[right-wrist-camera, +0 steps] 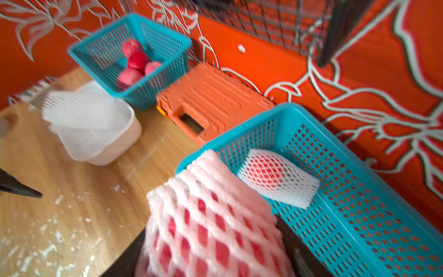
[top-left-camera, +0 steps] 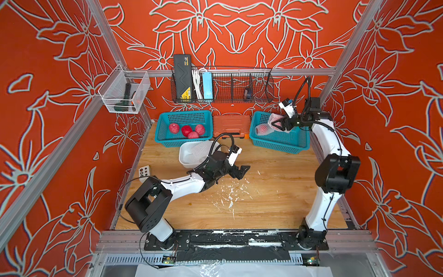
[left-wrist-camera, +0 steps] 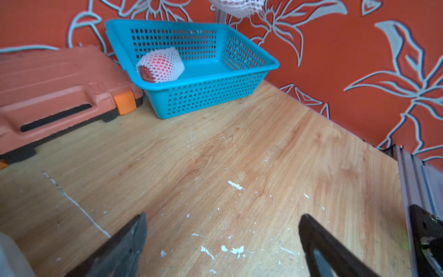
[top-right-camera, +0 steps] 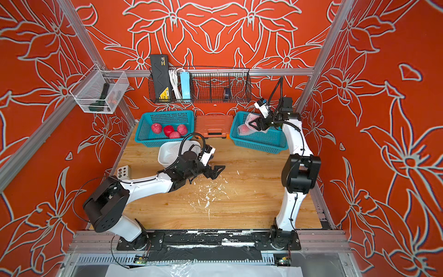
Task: Remove foam nets from apples
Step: Pick up the apple from the basket, then place the apple at the center of the board.
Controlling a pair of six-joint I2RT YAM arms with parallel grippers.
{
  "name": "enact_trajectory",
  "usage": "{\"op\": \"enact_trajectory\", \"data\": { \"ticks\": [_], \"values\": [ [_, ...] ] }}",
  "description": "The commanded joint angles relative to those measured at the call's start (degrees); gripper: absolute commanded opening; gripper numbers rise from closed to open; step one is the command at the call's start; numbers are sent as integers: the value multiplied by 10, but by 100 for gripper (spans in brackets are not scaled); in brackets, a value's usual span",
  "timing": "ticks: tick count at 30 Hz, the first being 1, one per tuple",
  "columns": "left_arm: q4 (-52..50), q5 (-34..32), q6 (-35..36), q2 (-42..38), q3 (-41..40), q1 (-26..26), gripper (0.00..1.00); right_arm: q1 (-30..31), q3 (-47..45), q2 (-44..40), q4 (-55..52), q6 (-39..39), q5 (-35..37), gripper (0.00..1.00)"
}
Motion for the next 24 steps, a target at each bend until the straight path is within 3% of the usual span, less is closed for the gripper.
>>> {"op": "enact_trajectory", "data": {
  "ticks": [1, 5, 8, 13, 17, 24],
  "values": [
    [90, -26, -12, -44, -53, 4, 97, 51, -118, -82, 115, 56, -41, 48],
    [116, -49, -11, -94, -97, 9, 98, 103, -275, -166, 313, 179, -51, 46],
    [114, -72, -55, -136, -133, 9, 97, 142, -359, -199, 437, 272, -48, 44],
    [150, -89, -96, -241, -246, 7, 98, 229, -470, -258, 472, 235, -6, 42],
    [150, -91, -91, -304, -308, 6, 98, 273, -600, -294, 626, 319, -1, 43],
    [249, -23, -67, -259, -349, 6, 98, 338, -694, -302, 633, 343, 49, 45]
  ]
}}
